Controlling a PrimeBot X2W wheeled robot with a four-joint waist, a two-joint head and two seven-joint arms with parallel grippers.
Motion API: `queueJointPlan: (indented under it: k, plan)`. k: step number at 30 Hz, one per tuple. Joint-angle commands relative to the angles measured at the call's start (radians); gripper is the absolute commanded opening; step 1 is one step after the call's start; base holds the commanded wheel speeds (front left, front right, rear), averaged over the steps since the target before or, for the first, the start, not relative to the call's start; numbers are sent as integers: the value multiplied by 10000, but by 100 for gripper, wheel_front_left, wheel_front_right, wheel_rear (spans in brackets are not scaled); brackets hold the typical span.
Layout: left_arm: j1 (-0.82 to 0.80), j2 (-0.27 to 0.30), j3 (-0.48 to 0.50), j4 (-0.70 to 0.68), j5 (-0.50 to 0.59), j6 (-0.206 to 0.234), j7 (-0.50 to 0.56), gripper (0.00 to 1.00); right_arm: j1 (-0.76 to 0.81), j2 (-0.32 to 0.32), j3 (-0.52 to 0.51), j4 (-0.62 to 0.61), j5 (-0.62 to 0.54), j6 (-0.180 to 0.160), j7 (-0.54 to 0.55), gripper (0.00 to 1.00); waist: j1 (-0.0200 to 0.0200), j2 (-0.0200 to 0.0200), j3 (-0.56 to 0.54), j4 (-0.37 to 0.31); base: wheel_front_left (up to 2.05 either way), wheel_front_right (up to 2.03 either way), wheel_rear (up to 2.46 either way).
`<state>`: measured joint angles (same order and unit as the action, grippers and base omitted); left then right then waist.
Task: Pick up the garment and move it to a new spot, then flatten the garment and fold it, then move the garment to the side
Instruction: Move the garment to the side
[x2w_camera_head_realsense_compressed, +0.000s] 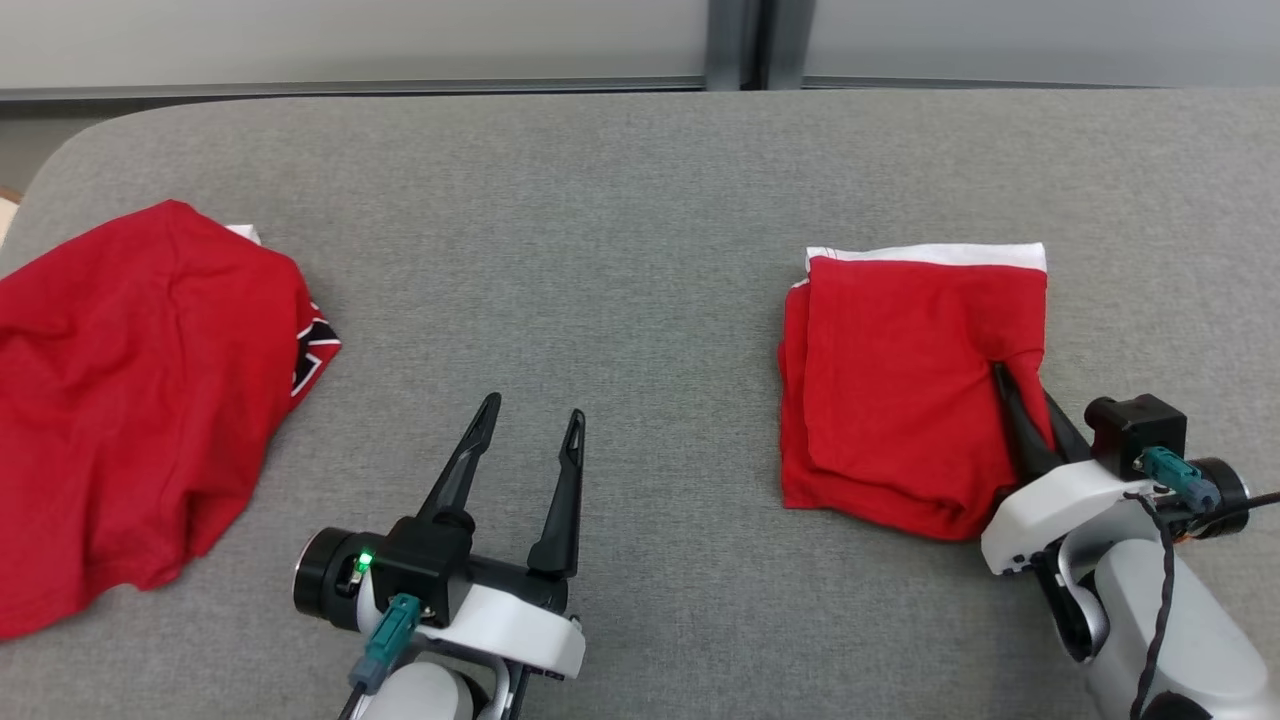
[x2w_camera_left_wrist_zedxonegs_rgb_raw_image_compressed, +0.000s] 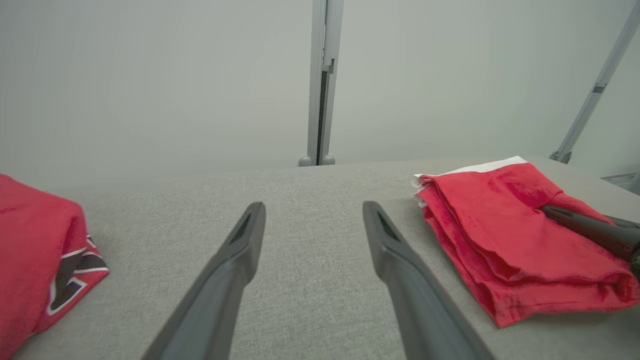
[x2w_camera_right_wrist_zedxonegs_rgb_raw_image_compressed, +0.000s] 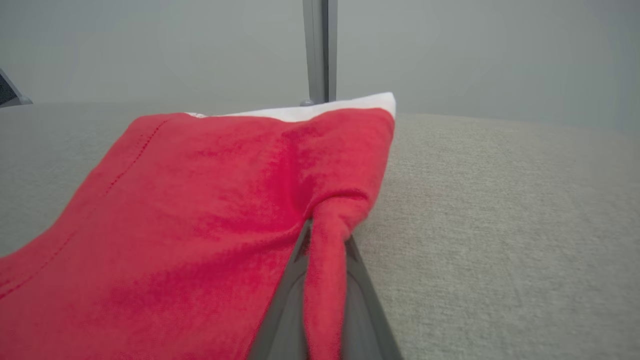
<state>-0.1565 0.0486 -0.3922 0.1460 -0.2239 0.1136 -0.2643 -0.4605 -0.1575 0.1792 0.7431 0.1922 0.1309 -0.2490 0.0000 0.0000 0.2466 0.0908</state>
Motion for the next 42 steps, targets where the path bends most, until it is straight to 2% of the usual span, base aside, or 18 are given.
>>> queueJointPlan:
  k: [1, 6, 8, 13, 16, 25, 28, 32, 33, 34, 38, 42]
  plan:
    - [-252, 36, -28, -54, 101, -60, 0, 100, -140, -193, 97, -37, -94, -4, -105, 0, 0, 0, 58, -289, 0, 0, 0]
    - [-641, 36, -351, -261, 340, -190, 1, 100, -454, -1111, 1002, -214, -350, -4, -129, 0, 0, 0, 367, -967, 0, 0, 0]
    - [-925, 33, -539, -360, 697, -265, 1, 100, -683, -1662, 1454, -392, -490, -5, -152, 0, 0, 0, 597, -1248, 0, 0, 0]
    - [-1464, 34, -853, -548, 566, -430, 1, 100, -1242, -3036, 2421, -396, -710, -7, -170, 0, 0, 0, 1298, -1941, 0, 0, 0]
    - [-1826, 42, -1053, -567, 996, -529, 1, 100, -1804, -3881, 2982, -630, -1489, -8, -180, 0, 0, 0, 1826, -2309, 0, 0, 0]
    - [-2745, 39, -1400, -638, 1354, -796, 1, 100, -2610, -5187, 2362, -2, -1853, -11, -176, 0, 0, 0, 2921, -2673, 0, 0, 0]
    - [-2895, 39, -1445, -690, 1353, -806, 1, 100, -2712, -5451, 1891, 251, -1948, -11, -177, 0, 0, 0, 3012, -2685, 0, 0, 0]
    - [-2947, 42, -1491, -775, 1323, -812, 1, 100, -2798, -5422, 1388, 527, -1996, -11, -178, 0, 0, 0, 3052, -2645, 0, 0, 0]
    - [-2955, 38, -1497, -788, 1311, -812, 1, 100, -2852, -5390, 1231, 533, -1958, -11, -178, 5, 0, 0, 3048, -2633, 0, 0, 0]
    - [-2962, 38, -1496, -797, 1284, -809, 1, 100, -2876, -5320, 1051, 473, -1937, -11, -178, 100, 0, 0, 3040, -2616, 0, 0, 0]
    - [-2925, 35, -1484, -792, 1143, -735, 1, 100, -2769, -5093, 279, 256, -2102, -11, -179, 100, 0, 0, 2858, -2458, 0, 0, 0]
    - [-2696, 35, -1411, -798, 964, -561, 1, 100, -2397, -4538, -362, -199, -2368, -10, -179, 100, 0, 0, 2446, -2250, 0, 0, 0]
